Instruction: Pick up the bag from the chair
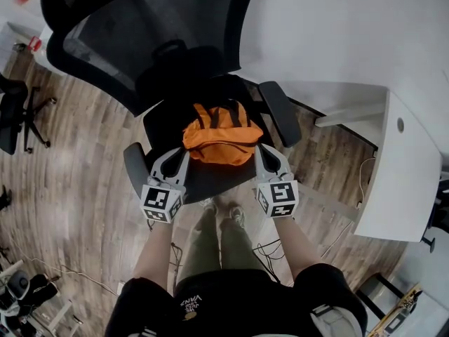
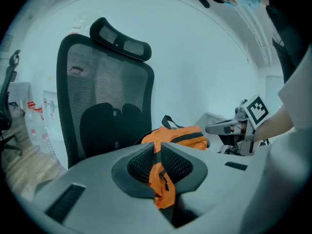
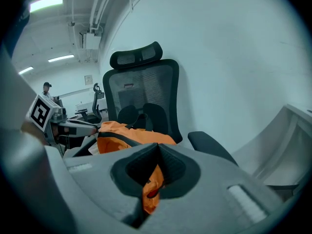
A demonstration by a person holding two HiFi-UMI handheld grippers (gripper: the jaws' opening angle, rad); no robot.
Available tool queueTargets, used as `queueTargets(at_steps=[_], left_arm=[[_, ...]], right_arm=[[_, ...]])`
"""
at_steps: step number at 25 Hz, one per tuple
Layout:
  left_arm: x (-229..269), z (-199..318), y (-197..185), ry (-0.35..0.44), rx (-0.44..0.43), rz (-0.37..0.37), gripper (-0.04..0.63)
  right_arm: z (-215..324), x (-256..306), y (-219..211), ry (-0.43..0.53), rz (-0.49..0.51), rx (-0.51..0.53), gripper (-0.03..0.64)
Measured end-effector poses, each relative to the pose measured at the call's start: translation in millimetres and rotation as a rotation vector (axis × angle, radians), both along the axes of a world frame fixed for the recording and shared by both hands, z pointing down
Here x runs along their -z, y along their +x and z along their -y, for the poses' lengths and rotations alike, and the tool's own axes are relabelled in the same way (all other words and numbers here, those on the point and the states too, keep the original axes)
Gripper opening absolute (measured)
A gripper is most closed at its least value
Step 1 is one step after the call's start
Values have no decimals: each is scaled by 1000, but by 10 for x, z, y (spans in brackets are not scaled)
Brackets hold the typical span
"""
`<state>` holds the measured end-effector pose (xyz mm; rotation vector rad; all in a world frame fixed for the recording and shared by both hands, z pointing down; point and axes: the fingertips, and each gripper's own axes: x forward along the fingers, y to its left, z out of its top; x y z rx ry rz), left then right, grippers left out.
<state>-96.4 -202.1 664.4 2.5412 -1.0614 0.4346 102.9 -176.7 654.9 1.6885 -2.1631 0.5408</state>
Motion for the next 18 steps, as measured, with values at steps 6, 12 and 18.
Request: queueTargets(at_steps=[6, 12, 18], left_arm=[[-144, 11, -29, -38, 19, -4, 149], [-276, 0, -18, -66, 0, 2, 209], [-378, 42, 87, -75, -24, 7, 256]], right_arm=[[6, -87, 16, -19, 2, -3, 0], [-3, -210, 7, -60, 37, -10, 166], [3, -406, -16, -116, 31, 6, 321]])
